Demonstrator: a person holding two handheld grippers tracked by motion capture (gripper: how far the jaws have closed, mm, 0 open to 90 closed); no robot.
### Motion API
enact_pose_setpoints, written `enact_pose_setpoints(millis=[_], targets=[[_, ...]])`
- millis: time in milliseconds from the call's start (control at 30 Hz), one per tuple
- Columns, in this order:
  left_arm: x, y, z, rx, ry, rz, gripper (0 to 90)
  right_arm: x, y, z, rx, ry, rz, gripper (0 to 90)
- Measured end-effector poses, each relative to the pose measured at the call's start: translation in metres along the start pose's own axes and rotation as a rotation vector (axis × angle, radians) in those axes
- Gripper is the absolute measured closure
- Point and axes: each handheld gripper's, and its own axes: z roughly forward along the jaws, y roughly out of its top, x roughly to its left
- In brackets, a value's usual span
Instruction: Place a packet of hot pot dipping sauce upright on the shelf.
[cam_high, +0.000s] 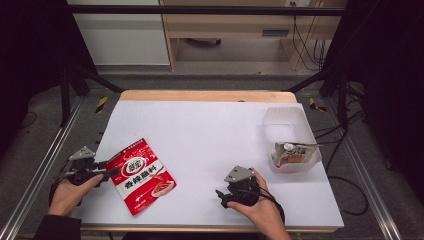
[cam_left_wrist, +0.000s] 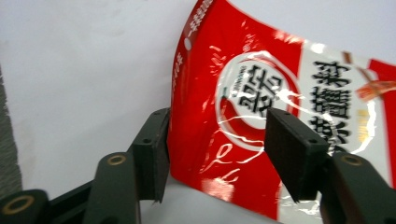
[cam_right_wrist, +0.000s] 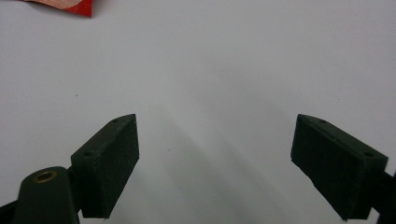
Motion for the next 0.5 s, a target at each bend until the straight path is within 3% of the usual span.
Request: enact_pose_setpoints(millis=[500], targets=[[0.001,0.0033,0.0081,0.025,0.106,0.022,76.5,0.0024,0.0015,0.0021,0.006,0.006,-0.011,16.0]])
